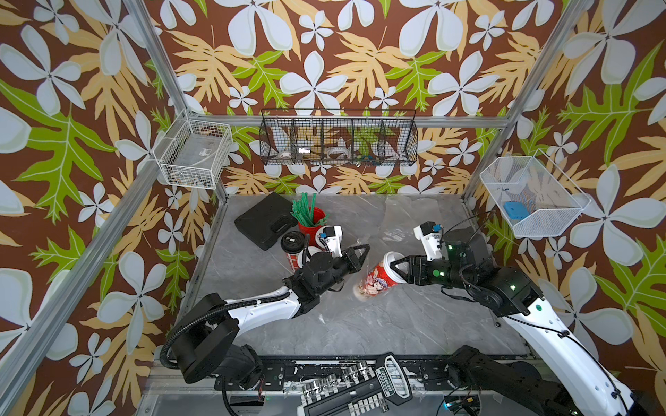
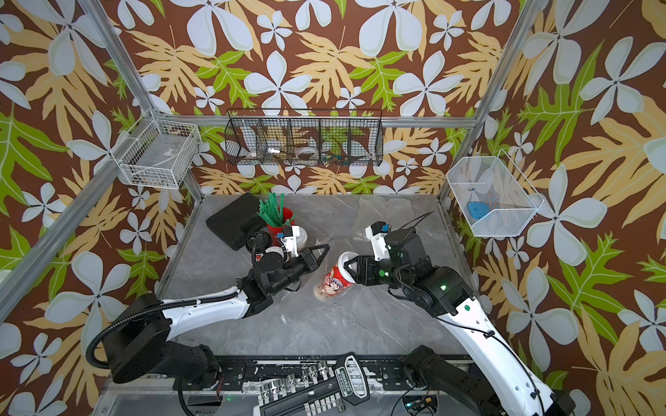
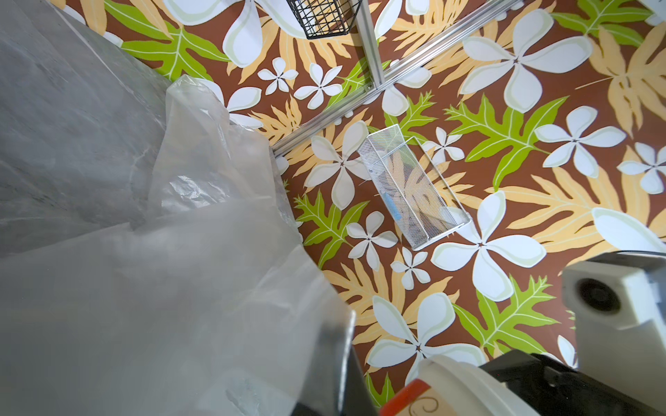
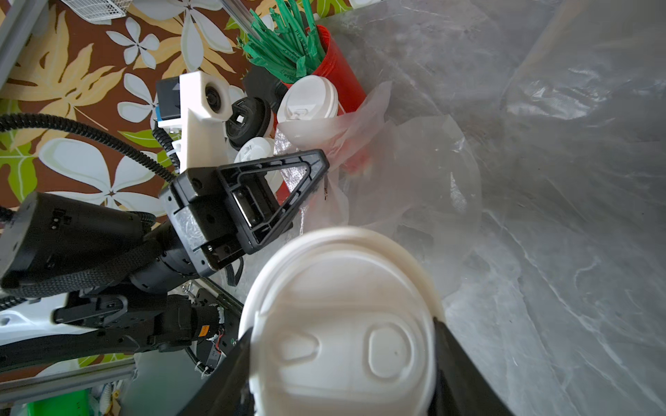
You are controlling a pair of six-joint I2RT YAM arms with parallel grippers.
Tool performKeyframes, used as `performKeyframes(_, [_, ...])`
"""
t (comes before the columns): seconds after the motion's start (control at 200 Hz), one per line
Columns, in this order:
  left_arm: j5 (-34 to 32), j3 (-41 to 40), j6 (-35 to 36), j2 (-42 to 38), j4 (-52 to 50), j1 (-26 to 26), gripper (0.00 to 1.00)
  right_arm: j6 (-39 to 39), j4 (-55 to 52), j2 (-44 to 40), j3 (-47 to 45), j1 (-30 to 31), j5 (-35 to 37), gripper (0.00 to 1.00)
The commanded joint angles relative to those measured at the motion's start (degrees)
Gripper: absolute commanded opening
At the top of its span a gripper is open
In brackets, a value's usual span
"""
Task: Pack milk tea into plastic carrier bags
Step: Place the milk tea cup in the plastic carrier bag.
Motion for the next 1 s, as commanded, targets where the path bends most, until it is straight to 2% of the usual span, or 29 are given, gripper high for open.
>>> performKeyframes(0.0, [1.03, -0.38, -1.22, -0.76, 7.96, 0.11, 0.0, 2.75, 6.77, -0.22, -2.49, 0.01, -3.21, 0.59])
performKeyframes(0.395, [0.18, -5.63, -3.57, -1.93, 19.04, 0.11, 0.0, 8.64, 19.17, -1.07, -12.61, 0.09, -4.96, 0.59])
performKeyframes(0.676, [0.4, -6.71, -5.38, -0.84, 24.82, 0.11, 0.0, 8.18, 18.91, 1.79, -12.87, 0.33, -5.79, 0.59])
performKeyframes(0.996, [1.05, -6.41, -6.19, 0.01, 28.39, 0.11, 0.0, 6.63, 17.34, 7.58, -11.47, 5.07, -3.42, 0.59])
